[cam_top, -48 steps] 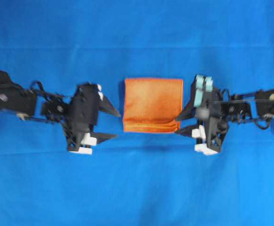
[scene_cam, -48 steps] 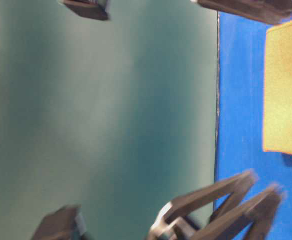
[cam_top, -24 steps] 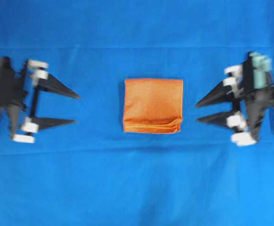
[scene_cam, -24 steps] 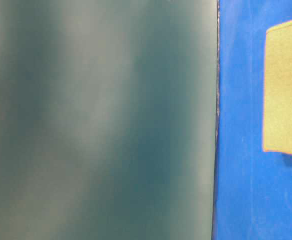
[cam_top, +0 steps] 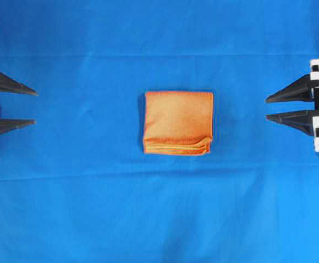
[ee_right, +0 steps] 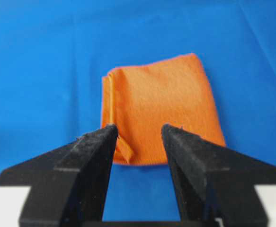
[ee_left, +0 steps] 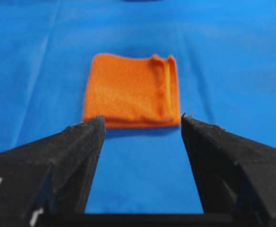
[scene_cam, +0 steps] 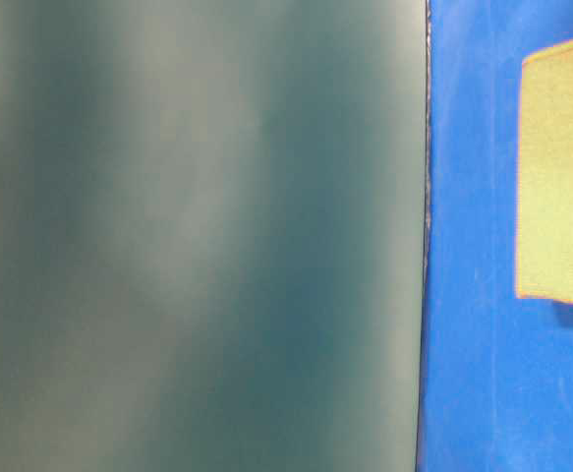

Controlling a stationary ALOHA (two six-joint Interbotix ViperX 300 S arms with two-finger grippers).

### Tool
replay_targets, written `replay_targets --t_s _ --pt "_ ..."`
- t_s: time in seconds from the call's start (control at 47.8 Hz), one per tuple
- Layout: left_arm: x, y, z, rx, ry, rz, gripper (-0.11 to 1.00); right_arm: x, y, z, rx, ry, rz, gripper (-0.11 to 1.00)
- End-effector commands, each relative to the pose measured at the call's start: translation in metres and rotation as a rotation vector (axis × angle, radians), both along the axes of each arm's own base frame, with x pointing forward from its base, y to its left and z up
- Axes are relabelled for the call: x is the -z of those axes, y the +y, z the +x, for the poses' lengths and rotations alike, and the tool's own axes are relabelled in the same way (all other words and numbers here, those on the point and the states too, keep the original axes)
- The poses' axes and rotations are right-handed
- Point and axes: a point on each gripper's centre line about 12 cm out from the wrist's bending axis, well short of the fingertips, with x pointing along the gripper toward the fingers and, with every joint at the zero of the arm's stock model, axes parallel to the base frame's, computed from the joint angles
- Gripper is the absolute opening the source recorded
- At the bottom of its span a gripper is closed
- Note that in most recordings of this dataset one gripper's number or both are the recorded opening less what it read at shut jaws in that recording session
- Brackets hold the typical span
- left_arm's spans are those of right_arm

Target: Fold the orange towel.

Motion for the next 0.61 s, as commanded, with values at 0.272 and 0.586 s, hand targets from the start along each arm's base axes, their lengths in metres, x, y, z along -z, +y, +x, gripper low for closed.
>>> replay_targets --t_s 0.272,0.586 --pt "0.018 0.004 -0.009 -0.028 0.006 -0.015 0.60 0.034 0.000 -0.014 0.002 -0.069 0.002 0.50" --pt "0.018 0.004 -0.009 -0.028 0.007 -0.017 0.59 0.035 0.000 -0.014 0.002 -0.071 0.003 0.50"
